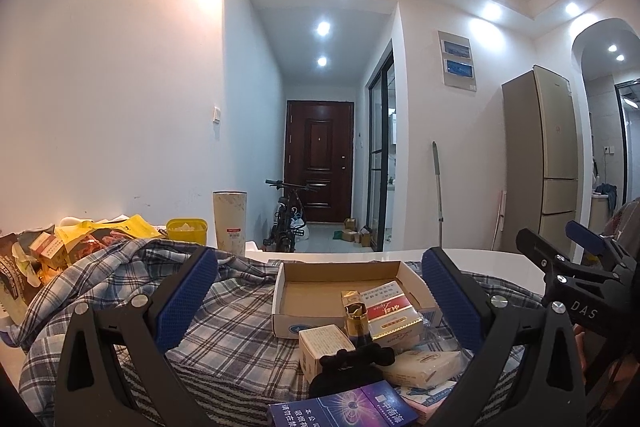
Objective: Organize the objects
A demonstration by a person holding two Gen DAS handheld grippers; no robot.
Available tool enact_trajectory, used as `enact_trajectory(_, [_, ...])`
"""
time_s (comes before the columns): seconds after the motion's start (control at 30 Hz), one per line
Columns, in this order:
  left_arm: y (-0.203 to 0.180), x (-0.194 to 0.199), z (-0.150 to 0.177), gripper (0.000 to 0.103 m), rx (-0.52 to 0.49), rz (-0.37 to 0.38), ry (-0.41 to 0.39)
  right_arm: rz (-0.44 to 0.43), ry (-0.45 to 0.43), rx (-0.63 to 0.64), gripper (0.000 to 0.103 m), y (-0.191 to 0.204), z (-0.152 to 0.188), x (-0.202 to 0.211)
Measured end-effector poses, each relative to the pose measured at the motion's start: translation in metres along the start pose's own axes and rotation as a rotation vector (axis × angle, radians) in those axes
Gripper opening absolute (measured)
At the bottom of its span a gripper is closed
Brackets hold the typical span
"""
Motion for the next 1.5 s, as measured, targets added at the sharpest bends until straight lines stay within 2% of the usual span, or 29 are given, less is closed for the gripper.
enact_trajectory(0.4, [-0.001,0.003,-0.001,0.103,0.002,0.001,-0.01,0.001,0.003,-0.002,0.103,-0.001,0.0,-0.001])
enact_trajectory(0.53, [-0.008,0.005,-0.004,0.103,-0.031,-0.004,-0.022,0.027,-0.087,-0.011,0.103,-0.006,-0.004,0.018])
enact_trajectory(0.63, [-0.012,0.015,-0.012,0.103,-0.052,-0.018,-0.072,0.059,-0.127,-0.021,0.103,-0.009,-0.01,0.027])
enact_trajectory(0.7, [-0.014,0.023,-0.02,0.103,-0.051,-0.015,-0.094,0.094,-0.117,-0.014,0.103,-0.01,-0.014,0.029])
enact_trajectory(0.83, [-0.012,0.045,-0.043,0.103,-0.008,0.013,-0.114,0.057,-0.082,0.005,0.103,-0.006,-0.031,0.033])
enact_trajectory(0.97, [-0.014,0.058,-0.056,0.103,-0.038,-0.016,-0.088,0.033,-0.07,0.019,0.103,-0.003,-0.054,0.044])
enact_trajectory(1.1, [-0.013,0.062,-0.057,0.103,-0.057,-0.038,-0.023,0.019,-0.043,0.007,0.103,0.0,-0.062,0.061])
enact_trajectory(1.3, [0.005,0.09,-0.058,0.103,0.048,-0.039,-0.073,0.022,-0.014,0.019,0.103,0.004,-0.069,0.075])
enact_trajectory(1.5, [0.013,0.093,-0.054,0.103,0.064,-0.049,-0.04,-0.013,0.016,-0.002,0.103,0.01,-0.068,0.077])
Point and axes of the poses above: each gripper's, at about its wrist camera, not at the fingertips, and x roughly against the way its jaws point, y to its left, z to its underside, the point moved 3 cm from there along -x, roughly the way its jaws point, and after that the axes turned 4 degrees about x, right-handed, at the moved point
